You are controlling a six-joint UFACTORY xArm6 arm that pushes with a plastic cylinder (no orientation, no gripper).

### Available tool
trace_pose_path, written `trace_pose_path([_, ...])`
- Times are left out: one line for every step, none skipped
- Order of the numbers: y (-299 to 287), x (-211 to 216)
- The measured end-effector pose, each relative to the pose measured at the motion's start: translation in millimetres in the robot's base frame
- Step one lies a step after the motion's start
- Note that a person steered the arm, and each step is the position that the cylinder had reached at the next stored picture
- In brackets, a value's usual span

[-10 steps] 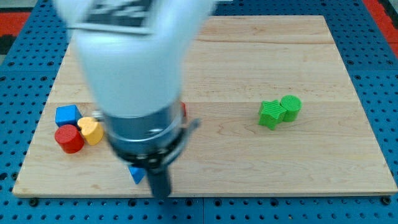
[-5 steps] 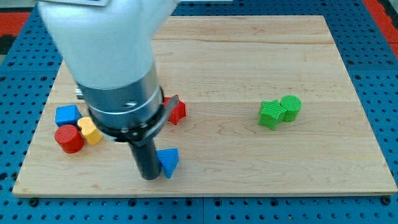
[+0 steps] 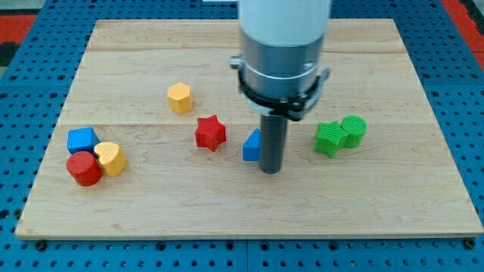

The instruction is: Move the blue triangle to the center of the board

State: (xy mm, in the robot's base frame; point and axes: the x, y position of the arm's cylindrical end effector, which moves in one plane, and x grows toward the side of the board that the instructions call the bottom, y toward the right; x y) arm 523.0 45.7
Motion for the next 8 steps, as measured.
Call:
trace_pose_path([0.3,-41.2])
trace_pose_path([-8.1,-7.8])
trace_pose_path([-14.7,0.9])
trace_pose_path([-44.1,-7.9])
trace_pose_path([-77.1,-38.9])
trace_pose_path([-96.1,-71.8])
trace_pose_path([-93.5,-88.5])
trace_pose_path([-64.5,-79.6])
